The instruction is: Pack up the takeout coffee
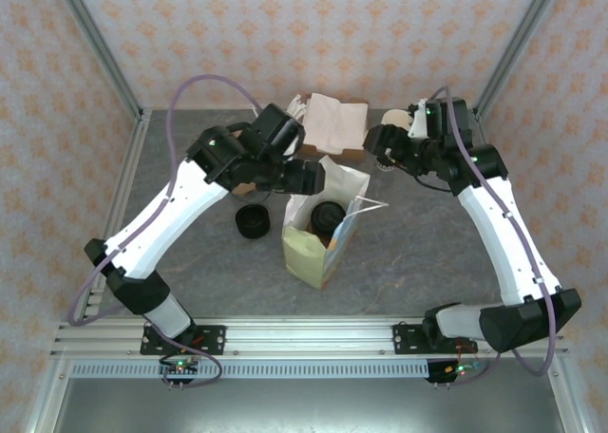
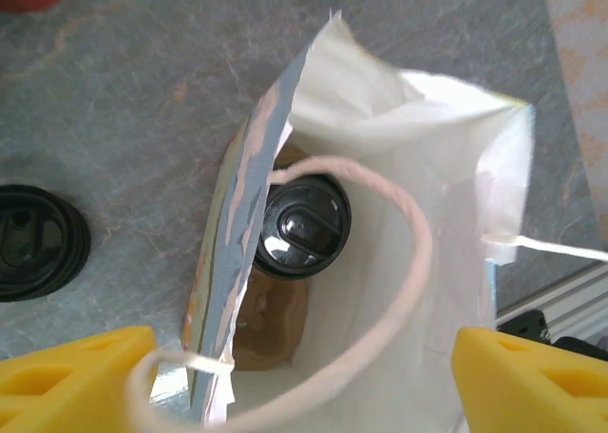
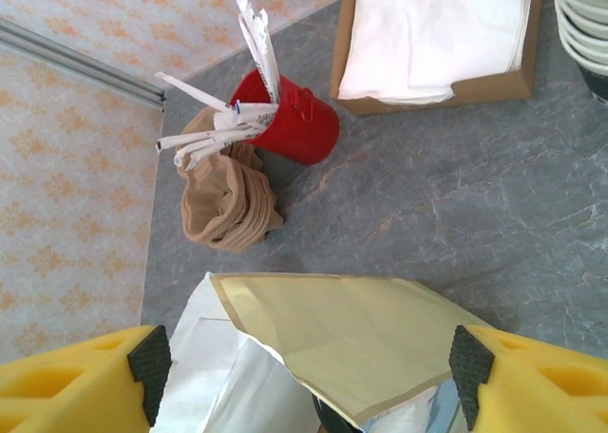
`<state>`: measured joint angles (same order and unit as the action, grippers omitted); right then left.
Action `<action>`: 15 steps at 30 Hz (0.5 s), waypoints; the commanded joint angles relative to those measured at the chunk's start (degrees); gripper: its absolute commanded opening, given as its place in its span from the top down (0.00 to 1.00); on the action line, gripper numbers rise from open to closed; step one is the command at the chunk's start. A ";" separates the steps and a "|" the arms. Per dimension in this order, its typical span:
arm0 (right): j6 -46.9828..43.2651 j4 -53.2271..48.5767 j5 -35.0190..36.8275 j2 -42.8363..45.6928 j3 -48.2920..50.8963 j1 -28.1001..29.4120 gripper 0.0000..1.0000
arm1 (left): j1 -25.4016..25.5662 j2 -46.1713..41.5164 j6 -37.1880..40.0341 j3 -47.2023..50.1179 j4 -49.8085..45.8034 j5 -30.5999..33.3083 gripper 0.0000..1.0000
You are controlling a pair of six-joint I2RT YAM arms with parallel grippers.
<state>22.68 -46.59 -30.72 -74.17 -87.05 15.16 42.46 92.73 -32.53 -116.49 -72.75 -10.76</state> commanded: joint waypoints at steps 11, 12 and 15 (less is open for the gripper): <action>-0.92 1.73 5.28 -2.04 -5.54 -0.22 0.29 | -11.68 -0.31 9.98 -11.53 6.64 13.85 0.18; -1.33 2.10 5.02 -3.74 -6.52 -0.13 0.31 | -12.18 0.10 11.09 -10.19 8.42 15.95 0.18; -2.72 1.71 5.65 -8.86 -10.97 1.02 0.37 | -14.23 1.68 13.76 -7.24 12.72 18.49 0.19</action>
<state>21.82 -46.30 -26.70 -79.50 -94.54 15.40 29.45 92.40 -23.24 -126.02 -65.76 1.67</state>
